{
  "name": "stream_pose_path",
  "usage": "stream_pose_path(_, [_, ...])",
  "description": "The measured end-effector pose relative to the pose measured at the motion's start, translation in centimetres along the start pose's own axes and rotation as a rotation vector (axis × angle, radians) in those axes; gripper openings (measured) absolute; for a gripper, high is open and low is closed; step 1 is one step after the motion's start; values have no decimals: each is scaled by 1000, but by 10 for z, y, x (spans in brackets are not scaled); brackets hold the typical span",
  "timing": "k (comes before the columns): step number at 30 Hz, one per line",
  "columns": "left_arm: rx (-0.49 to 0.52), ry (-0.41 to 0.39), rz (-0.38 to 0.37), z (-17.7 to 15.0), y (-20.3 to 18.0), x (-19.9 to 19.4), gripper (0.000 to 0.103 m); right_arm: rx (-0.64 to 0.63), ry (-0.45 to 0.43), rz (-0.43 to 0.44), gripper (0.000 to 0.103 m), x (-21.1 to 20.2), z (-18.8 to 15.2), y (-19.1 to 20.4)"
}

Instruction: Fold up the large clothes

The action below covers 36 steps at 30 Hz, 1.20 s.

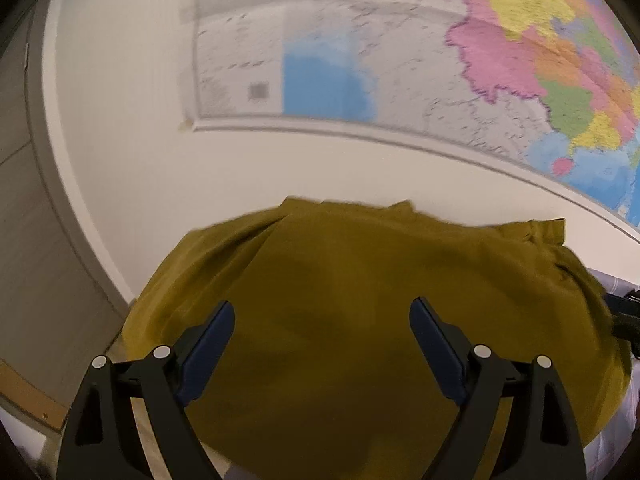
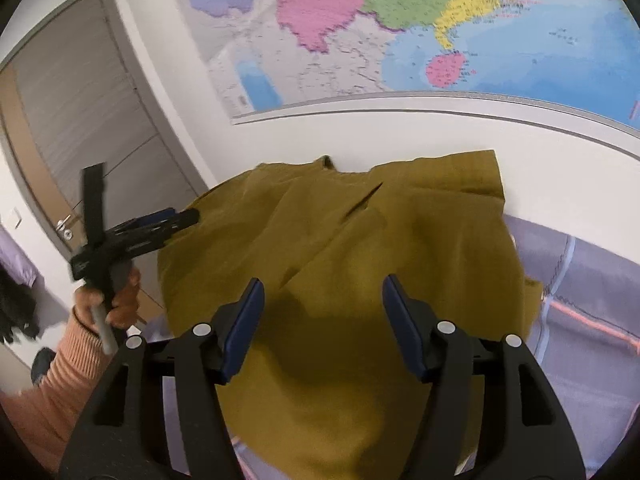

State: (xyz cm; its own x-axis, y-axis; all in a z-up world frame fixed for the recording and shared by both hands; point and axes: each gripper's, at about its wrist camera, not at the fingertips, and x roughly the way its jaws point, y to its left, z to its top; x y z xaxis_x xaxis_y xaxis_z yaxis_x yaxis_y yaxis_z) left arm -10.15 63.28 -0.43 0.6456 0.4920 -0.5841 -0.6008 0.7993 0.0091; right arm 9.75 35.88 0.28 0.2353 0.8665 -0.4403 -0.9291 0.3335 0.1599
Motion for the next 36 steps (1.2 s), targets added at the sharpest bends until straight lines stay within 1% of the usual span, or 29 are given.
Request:
stream_pose_path(2, [-19, 19, -4, -10, 5, 3, 86, -63, 5, -24, 62, -2, -11, 9])
stream_pose_path(3, [-19, 18, -9, -14, 7, 1, 86, -86, 11, -46, 62, -1, -19, 13])
stream_pose_path(4, [-13, 7, -4, -19, 5, -1, 86, -97, 37, -43, 61, 4, -26, 15])
stream_pose_path(5, [-14, 0, 8, -22, 4, -2, 85, -109, 55, -61, 60, 10, -31, 15])
stream_pose_path(6, [-20, -4, 7, -25, 4, -5, 84, -118, 53, -73, 60, 9, -35, 15])
stream_pose_path(8, [-31, -21, 20, -29, 0, -13, 84, -128, 40, -88, 60, 5, -43, 17])
stream_pose_path(10, [-35, -52, 15, -33, -10, -30, 85, -111, 15, -77, 61, -5, -46, 18])
stream_pose_path(12, [-8, -78, 17, -38, -26, -45, 86, -108, -3, -80, 62, -15, -47, 19])
stream_pose_path(15, [36, -94, -13, -49, -52, -60, 87, -114, -31, -81, 62, -32, -53, 22])
stream_pose_path(18, [75, -74, -67, -63, -77, -64, 88, -88, -26, -75, 61, -38, -59, 19])
stream_pose_path(20, [92, -49, -79, -72, -90, -56, 88, -81, -15, -87, 60, -40, -63, 17])
stream_pose_path(21, [104, -39, -81, -78, -97, -51, 88, -85, -11, -90, 63, -40, -64, 17])
stream_pose_path(22, [107, -35, -65, -82, -102, -48, 88, -93, 8, -87, 65, -38, -66, 18])
stream_pose_path(23, [100, -25, -57, -85, -106, -45, 87, -94, 25, -86, 64, -35, -68, 18])
stream_pose_path(24, [97, -20, -61, -87, -109, -45, 87, -79, 31, -95, 62, -33, -70, 14])
stream_pose_path(25, [102, -17, -58, -89, -112, -44, 87, -56, 32, -92, 62, -31, -72, 10])
stream_pose_path(26, [105, -18, -39, -90, -115, -44, 87, -46, 33, -86, 61, -30, -74, 9])
stream_pose_path(27, [107, -18, -34, -92, -116, -44, 87, -42, 28, -89, 59, -29, -76, 8])
stream_pose_path(29, [93, -7, -46, -97, -119, -47, 87, -49, 23, -106, 59, -30, -79, 11])
stream_pose_path(32, [94, -20, -49, -101, -125, -60, 87, -62, 7, -109, 63, -39, -83, 18])
stream_pose_path(36, [74, -38, -55, -110, -133, -76, 92, -68, -31, -94, 65, -58, -88, 24])
